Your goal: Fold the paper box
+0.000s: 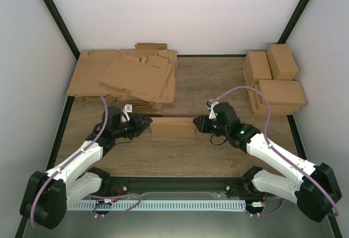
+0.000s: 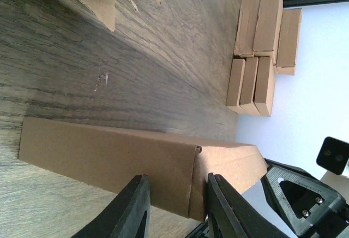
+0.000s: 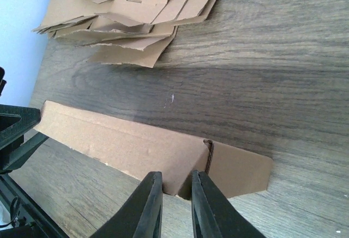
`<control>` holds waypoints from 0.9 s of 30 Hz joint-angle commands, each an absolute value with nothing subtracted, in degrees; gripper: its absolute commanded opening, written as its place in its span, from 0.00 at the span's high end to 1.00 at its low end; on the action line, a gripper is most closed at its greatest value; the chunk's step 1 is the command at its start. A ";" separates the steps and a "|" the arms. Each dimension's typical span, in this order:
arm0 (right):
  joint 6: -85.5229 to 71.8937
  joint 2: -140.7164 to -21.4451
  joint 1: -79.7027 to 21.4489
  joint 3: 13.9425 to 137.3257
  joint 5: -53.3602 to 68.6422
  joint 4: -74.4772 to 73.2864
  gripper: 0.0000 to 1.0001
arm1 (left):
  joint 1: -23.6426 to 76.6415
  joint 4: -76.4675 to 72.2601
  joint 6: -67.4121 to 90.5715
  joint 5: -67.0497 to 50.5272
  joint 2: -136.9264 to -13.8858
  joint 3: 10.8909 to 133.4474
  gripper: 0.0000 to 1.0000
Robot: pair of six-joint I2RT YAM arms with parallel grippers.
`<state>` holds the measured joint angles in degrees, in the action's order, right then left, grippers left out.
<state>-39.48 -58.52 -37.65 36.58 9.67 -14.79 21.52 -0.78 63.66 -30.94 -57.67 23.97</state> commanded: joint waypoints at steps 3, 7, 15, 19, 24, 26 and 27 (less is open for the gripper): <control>-38.74 -58.33 -37.79 38.36 8.38 -19.79 0.72 | 21.57 4.91 61.60 -28.69 -57.66 22.55 0.71; -37.57 -57.22 -37.79 42.04 6.14 -22.19 0.62 | 21.57 6.42 60.17 -27.71 -58.02 23.70 0.71; -33.90 -58.88 -37.79 50.16 3.05 -26.25 0.59 | 21.57 6.44 59.18 -27.78 -59.41 23.82 0.73; -31.57 -61.09 -37.68 51.87 13.52 -22.69 0.74 | 21.58 6.53 59.06 -27.58 -59.25 23.82 0.74; -32.38 -65.09 -33.67 49.17 27.95 -14.80 0.99 | 21.64 6.92 59.02 -27.23 -58.76 23.82 0.75; -33.14 -66.42 -31.56 47.59 33.02 -11.40 0.99 | 21.63 7.11 59.05 -26.93 -58.31 23.73 0.75; -33.40 -67.07 -30.72 47.09 34.66 -10.12 0.99 | 21.70 7.24 59.06 -26.83 -58.13 23.69 0.75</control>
